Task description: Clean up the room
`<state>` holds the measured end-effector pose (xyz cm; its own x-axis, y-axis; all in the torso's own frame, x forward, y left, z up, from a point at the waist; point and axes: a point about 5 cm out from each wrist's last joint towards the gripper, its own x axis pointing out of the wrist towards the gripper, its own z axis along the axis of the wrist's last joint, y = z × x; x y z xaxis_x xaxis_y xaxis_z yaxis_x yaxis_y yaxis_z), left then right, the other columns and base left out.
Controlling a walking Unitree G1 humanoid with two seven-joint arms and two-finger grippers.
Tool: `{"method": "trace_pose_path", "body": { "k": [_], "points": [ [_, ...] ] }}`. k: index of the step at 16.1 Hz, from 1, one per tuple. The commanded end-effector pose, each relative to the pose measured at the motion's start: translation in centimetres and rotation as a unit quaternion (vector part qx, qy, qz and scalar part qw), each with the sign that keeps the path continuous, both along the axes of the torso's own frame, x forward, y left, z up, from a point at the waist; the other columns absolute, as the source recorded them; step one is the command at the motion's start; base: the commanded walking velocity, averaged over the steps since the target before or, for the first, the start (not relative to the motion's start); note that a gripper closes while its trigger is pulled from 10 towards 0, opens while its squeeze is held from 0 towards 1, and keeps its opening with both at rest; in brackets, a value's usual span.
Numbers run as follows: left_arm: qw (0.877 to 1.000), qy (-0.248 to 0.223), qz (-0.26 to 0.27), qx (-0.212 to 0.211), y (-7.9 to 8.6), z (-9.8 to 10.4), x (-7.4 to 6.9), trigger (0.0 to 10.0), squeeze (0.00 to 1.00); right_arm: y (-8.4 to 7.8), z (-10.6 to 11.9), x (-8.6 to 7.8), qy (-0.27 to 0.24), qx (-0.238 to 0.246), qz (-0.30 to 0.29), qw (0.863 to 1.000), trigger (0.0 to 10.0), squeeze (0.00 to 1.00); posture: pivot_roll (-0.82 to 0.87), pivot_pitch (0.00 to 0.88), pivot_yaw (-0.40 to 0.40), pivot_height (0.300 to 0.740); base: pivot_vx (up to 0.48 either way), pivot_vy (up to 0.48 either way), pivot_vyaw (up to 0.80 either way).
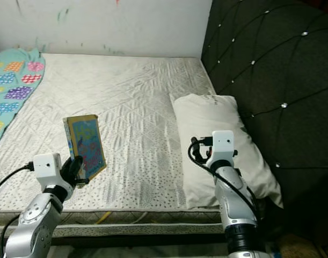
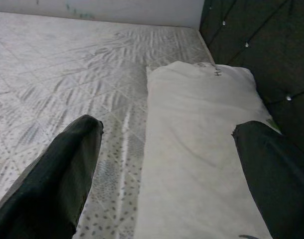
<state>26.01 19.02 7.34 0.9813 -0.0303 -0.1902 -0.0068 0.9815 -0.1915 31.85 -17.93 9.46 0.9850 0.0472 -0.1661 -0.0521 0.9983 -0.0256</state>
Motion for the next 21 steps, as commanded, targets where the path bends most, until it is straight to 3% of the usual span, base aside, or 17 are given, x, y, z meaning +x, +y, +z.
{"method": "trace_pose_path", "body": {
  "k": [1, 7, 18, 21],
  "points": [
    [0.999, -0.032, -0.009, 0.003, -0.39, 1.43, 0.56, 10.0, 0.0, -0.37, -0.17, -0.04, 0.003, -0.005, -0.008, 1.0, 10.0, 0.0, -0.04, 0.017, -0.023, 0.74, 0.0, -0.349, 0.0],
    [0.999, -0.031, -0.006, 0.002, -0.38, 1.44, 0.61, 10.0, 0.0, -0.45, -0.23, 0.09, 0.005, -0.01, -0.006, 1.0, 10.0, 0.0, -0.04, 0.022, -0.025, 0.74, 0.0, -0.412, 0.0],
    [0.999, -0.03, 0.006, -0.024, -0.28, 1.41, 0.76, 10.0, 0.0, -0.58, -0.45, 0.2, 0.007, -0.016, -0.004, 1.0, 10.0, 0.0, -0.04, 0.023, -0.025, 0.74, 0.0, 0.0, 0.0],
    [0.999, -0.03, 0.006, -0.025, -0.25, 1.4, 0.77, 10.0, 0.0, -0.61, -0.58, 0.15, 0.009, -0.018, -0.004, 1.0, 10.0, 0.0, -0.04, 0.022, -0.026, 0.74, 0.0, 0.455, 0.0]
  ]
}}
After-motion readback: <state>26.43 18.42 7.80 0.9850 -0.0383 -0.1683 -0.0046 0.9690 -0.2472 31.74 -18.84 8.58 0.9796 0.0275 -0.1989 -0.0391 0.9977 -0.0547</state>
